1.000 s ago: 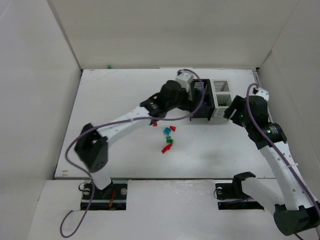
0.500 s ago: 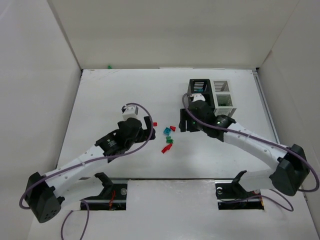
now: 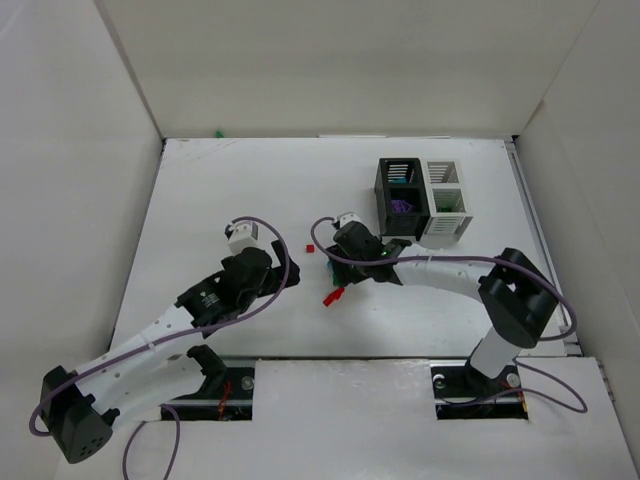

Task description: Sort the legos into containers by color

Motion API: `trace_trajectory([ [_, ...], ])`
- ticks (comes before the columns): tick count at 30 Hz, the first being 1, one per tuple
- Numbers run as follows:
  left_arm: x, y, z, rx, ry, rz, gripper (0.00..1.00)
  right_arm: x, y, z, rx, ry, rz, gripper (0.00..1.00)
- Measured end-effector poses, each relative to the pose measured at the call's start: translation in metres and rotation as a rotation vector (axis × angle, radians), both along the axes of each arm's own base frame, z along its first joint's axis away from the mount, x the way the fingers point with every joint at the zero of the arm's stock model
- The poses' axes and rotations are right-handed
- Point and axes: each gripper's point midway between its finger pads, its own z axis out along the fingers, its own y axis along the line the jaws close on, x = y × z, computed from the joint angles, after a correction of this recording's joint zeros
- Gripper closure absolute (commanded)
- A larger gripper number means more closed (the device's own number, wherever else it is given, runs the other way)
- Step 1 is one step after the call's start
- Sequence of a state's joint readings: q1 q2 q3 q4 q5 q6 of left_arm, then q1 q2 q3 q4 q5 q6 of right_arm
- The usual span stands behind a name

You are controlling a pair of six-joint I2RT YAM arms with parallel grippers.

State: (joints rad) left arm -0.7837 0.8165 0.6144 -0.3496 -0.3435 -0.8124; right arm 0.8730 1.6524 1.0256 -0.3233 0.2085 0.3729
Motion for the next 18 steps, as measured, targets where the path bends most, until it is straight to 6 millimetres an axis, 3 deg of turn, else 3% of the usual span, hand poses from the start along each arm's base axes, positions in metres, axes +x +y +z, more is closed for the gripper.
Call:
trace_trajectory([
  [12,-0.001,0.0,-0.008,0.014,0.021,0.004,0.0,0.006,0.011,-0.022,-0.027,-0.013,0.064,0.38],
  [18,-0.002,0.001,-0.012,0.014,0.031,0.009,0.0,0.006,0.016,-0.022,-0.007,-0.011,0.076,0.41],
])
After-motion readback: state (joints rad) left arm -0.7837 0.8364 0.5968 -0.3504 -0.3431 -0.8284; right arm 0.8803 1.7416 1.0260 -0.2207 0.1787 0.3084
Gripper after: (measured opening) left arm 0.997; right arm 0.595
